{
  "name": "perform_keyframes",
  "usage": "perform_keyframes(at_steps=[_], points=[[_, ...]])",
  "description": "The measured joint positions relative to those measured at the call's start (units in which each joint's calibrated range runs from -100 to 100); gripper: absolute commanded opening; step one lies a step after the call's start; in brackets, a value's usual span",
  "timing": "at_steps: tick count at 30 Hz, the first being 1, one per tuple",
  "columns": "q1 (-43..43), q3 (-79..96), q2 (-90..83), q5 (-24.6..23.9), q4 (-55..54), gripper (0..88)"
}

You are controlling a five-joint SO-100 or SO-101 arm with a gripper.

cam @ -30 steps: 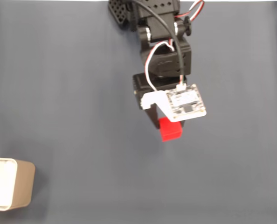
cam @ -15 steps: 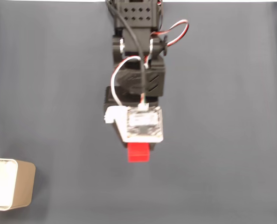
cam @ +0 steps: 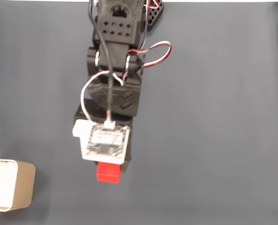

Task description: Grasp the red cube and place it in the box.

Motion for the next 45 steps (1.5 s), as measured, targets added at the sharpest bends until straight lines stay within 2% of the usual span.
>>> perform_keyframes(at_steps=[23,45], points=[[10.3,-24.1,17.6,0.0,2.3,2.6],[16.2,-43.7,31.4,0.0,3.7,2.6]])
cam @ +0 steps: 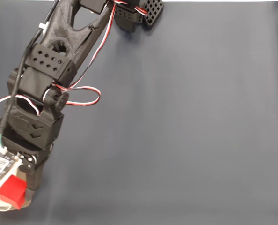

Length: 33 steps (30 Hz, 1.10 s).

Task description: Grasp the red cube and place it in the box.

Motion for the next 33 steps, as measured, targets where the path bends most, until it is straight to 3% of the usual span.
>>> perform_keyframes(at_steps=[33], points=[[6.0,-13.4,10.7,-0.3,0.4,2.7]])
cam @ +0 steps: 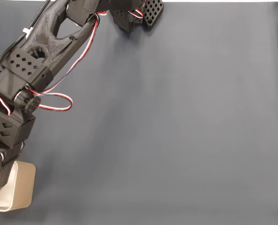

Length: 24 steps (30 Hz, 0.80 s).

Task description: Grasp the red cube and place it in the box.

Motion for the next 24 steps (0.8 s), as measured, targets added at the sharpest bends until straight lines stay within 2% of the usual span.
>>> perform_keyframes(at_steps=[24], points=[[0.1,-0.3,0.0,-0.9,0.0,2.4]])
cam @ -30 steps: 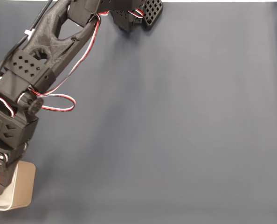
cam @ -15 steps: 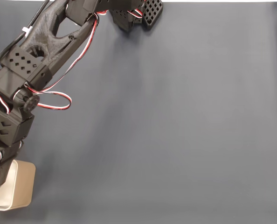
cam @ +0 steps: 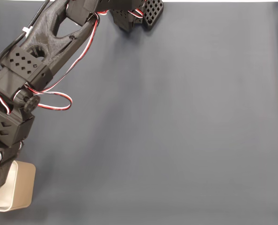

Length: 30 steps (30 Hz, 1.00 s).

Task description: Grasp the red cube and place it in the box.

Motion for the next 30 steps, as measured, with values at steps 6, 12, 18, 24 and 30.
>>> perform_keyframes(at_steps=[6,12,18,24,30], points=[[0.0,-0.7,0.0,-1.2,0.0,22.0],[0.0,-4.8,0.0,-2.0,4.7,50.0],[0.0,-6.5,0.0,-1.7,5.7,56.6],[0.0,-6.5,0.0,-1.7,6.1,58.4],[0.0,-6.5,0.0,-1.7,6.1,58.8]])
